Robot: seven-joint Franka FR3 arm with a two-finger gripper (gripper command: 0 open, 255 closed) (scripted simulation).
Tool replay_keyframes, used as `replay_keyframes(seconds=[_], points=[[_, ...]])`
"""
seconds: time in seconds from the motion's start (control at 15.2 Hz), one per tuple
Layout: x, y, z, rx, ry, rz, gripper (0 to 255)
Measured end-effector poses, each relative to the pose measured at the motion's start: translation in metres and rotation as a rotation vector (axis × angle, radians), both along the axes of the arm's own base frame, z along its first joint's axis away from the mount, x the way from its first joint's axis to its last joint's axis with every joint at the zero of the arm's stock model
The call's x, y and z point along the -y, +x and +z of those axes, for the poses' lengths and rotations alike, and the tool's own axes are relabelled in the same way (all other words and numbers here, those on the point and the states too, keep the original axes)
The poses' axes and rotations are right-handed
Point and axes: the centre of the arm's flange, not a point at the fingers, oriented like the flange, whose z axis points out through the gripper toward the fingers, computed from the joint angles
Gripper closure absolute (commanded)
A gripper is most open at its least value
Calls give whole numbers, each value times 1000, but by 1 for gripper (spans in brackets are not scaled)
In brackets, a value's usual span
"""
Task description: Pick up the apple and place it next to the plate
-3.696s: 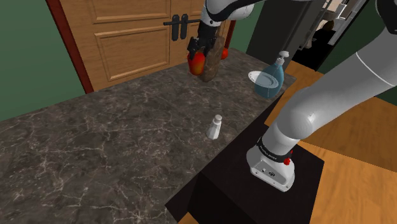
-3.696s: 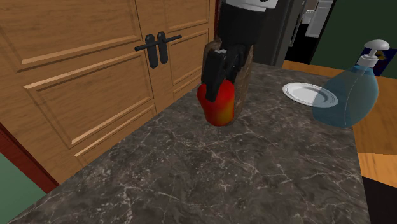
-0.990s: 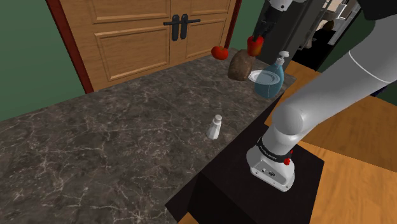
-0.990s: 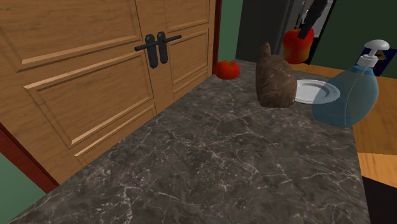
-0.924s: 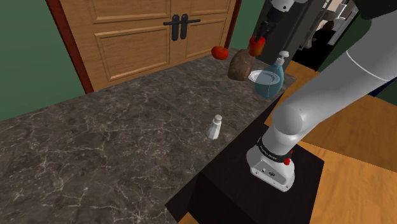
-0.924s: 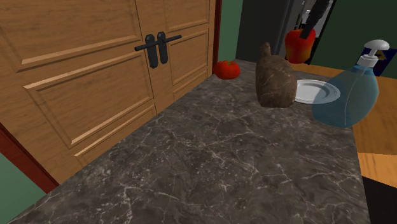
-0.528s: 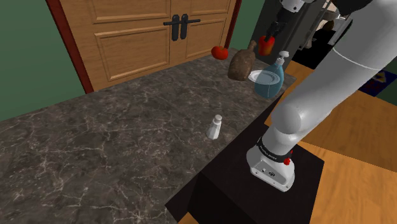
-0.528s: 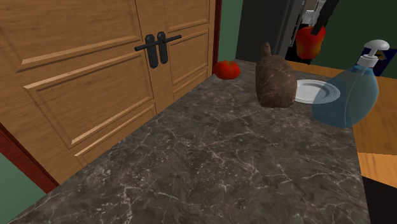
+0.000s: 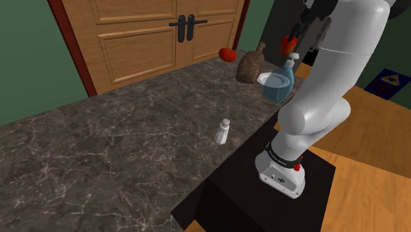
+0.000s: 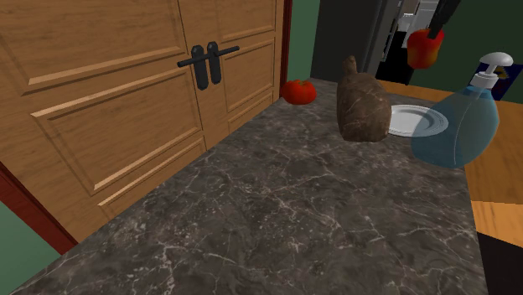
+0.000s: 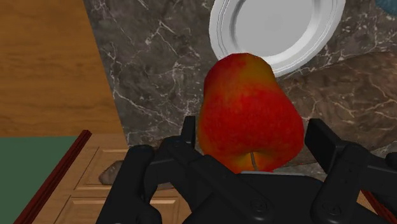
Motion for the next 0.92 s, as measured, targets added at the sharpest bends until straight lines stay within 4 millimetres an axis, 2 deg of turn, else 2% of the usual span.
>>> replay_keyframes(seconds=[0.26, 0.53, 0.66, 0.92], points=[[48, -17, 0, 0, -1, 0, 255], [105, -36, -3, 1, -2, 1, 255], [116, -41, -9, 1, 1, 2, 255], [118, -44, -29, 1, 1, 3, 255]])
